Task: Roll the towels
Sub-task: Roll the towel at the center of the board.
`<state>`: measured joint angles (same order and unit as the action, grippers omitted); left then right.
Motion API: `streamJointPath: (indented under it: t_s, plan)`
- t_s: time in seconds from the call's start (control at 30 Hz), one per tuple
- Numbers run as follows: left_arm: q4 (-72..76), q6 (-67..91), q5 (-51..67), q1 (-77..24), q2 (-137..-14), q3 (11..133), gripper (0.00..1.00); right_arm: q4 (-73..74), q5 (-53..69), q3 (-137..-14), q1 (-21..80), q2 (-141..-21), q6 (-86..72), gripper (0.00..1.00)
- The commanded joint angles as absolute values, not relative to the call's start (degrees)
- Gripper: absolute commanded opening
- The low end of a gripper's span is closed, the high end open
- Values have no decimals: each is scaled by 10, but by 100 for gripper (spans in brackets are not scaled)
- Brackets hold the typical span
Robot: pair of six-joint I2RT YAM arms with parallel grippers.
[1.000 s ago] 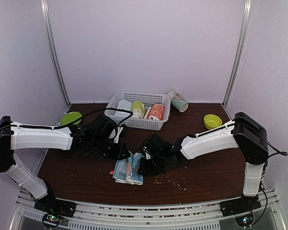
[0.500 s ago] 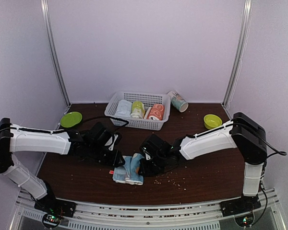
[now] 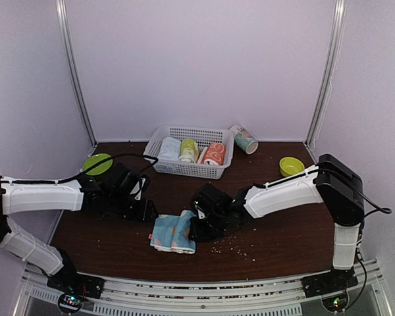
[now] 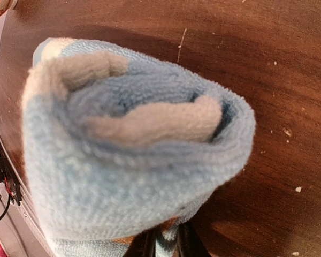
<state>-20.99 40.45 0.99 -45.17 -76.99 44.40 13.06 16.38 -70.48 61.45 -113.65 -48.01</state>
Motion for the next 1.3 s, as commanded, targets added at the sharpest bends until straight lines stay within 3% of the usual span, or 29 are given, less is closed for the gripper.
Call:
streamJointPath:
  t_s: [0.0, 0.53, 1.27]
  plan:
    - [-155, 417, 17, -437, -795, 410, 42, 152, 142, -726, 619, -1144, -480, 17]
    - [-51, 442, 92, -453, -876, 370, 1, 165, 145, -768, 619, -1146, -492, 19]
    - [-20, 477, 88, -492, -875, 341, 0, 155, 178, -831, 631, -1173, -501, 23]
